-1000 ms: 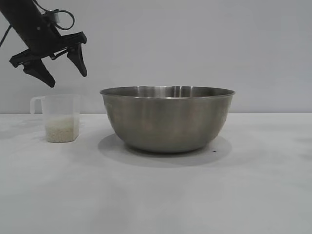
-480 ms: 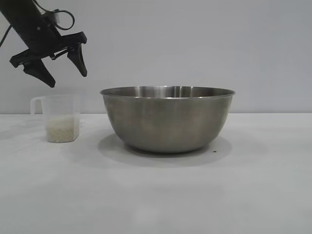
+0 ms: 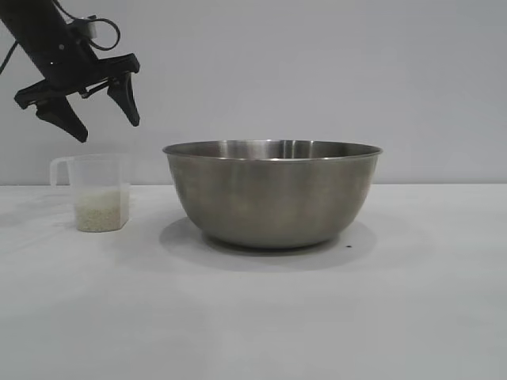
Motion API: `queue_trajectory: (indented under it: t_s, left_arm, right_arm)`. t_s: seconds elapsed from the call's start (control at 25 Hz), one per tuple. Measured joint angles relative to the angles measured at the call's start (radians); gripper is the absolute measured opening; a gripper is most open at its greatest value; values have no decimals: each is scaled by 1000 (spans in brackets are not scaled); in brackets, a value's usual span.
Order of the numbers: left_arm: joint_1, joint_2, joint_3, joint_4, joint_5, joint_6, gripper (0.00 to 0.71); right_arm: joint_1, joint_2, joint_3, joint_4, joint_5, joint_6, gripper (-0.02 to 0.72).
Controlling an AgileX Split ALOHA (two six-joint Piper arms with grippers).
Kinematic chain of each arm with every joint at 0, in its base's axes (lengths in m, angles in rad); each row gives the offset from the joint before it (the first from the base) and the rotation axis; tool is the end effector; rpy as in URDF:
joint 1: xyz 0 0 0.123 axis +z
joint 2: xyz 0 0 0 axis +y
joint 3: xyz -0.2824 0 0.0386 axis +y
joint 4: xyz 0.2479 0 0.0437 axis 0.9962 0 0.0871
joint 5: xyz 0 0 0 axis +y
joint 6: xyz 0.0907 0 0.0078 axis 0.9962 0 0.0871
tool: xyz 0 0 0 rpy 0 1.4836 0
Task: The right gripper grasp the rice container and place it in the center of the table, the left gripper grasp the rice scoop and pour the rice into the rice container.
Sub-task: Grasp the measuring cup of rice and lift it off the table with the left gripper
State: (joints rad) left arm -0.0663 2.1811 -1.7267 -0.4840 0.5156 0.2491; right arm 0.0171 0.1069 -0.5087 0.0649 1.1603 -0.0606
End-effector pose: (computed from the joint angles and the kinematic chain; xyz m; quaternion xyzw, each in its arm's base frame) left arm 0.4925 -0.0537 0.1972 -0.0109 0.9272 -0.1509 0.3426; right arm 0.0054 0.0055 0.2721 -0.0362 0.8994 0.0230 0.4351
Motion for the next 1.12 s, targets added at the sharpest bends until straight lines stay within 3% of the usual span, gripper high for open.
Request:
queue_trajectory:
  t_s: [0.56,0.92,1.12]
  left_arm:
    - [0,-4,0,40,34,29,534]
    - [0,-90,0,263,243,11,534]
    - [0,-145,0,431,338,-134,534]
  right_arm:
    - [0,-124,20,27,-13,-14,529]
    - [0,-124,20,29,-14,-11,529]
    - [0,-124,20,29,-14,-11,529]
